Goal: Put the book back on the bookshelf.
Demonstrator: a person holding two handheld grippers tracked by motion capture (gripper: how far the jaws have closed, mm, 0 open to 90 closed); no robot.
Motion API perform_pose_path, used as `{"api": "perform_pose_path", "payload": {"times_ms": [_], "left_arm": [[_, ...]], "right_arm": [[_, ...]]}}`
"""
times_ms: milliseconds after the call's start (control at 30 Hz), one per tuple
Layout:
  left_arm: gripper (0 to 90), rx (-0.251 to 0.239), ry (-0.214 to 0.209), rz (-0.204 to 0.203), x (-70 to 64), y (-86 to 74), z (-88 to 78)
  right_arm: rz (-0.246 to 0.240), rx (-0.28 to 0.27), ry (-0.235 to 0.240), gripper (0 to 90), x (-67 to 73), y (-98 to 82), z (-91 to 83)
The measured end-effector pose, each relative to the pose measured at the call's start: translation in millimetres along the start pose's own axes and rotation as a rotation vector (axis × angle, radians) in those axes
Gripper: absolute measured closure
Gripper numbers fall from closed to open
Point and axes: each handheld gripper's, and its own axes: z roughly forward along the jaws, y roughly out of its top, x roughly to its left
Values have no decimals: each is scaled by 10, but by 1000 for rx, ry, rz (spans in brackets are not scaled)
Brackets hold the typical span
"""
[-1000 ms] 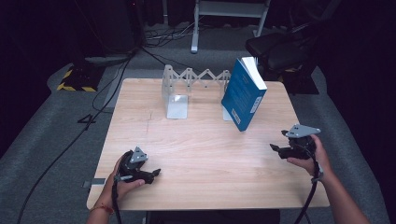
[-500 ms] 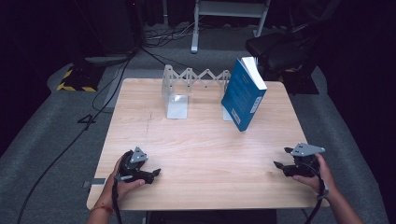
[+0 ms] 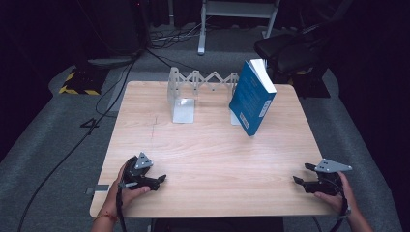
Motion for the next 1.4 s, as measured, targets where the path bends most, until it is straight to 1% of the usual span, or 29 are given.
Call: {"api": "perform_pose_path", "payload": {"times_ms": [67,133,200,267,333,367,400,533,900,1000,1100,1400], "left_arm": [[150,2,5,3,1,-6,-8],[150,-5,3,-6,-5,-12,-5],[150,-3,2,-6,-5,-13,-7],[150,-4,5,-6,-6,-15,-8],[150,-4,4,-11,-10,-18,-10],[150,-3,7,-4,-5,-17,-12],[150,-2,12,2,-2,-17,-15],[150,0,11,2,-2,-20,-21],[150,0,12,2,-3,-20,-21],[150,0,10,-3,-5,-22,-21],[150,1,11,4,1,-20,-21],[148,1,3,3,6,-16,-17]], "right_arm": [[25,-6,-1,244,-32,-48,-7],[44,-5,-10,237,-53,-90,-15],[73,-15,-5,232,-76,-129,-26],[94,-12,-20,227,-93,-148,-44],[144,0,-25,211,-124,-166,-53],[157,1,-32,211,-130,-170,-59],[160,0,-42,211,-139,-176,-63],[166,1,-55,207,-131,-179,-64],[166,1,-55,205,-133,-179,-63],[166,1,-56,206,-133,-180,-63],[166,1,-55,206,-133,-179,-63],[166,2,-55,206,-133,-179,-63]]}}
